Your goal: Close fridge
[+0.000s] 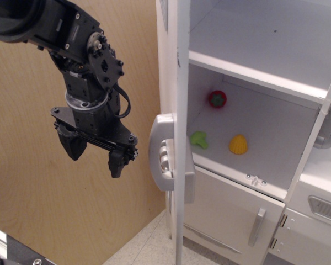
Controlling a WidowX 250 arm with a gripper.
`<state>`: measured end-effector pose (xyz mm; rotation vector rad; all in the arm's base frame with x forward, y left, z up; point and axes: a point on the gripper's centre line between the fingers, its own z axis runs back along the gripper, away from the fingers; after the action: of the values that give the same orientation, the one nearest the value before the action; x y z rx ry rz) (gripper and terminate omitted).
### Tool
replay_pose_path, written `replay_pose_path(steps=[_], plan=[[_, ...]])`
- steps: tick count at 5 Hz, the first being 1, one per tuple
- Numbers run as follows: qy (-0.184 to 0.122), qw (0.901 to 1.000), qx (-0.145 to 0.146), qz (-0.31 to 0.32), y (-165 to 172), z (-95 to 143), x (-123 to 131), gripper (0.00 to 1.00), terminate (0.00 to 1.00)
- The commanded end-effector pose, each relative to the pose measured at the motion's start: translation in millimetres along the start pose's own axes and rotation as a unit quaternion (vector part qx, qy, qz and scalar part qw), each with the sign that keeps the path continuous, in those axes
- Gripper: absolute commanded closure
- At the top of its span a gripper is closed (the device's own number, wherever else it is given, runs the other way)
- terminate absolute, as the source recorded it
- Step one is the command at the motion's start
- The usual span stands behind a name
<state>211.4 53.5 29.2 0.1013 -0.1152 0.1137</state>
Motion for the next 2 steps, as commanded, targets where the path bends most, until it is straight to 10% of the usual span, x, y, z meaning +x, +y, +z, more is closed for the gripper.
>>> replay_pose_path(steps=[1,2], plan=[[0.0,1.0,0.0,0.0,0,0,0,0.0,0.0],[-0.013,0.9999,0.0,0.004,0,-5,11,0.0,0.0]])
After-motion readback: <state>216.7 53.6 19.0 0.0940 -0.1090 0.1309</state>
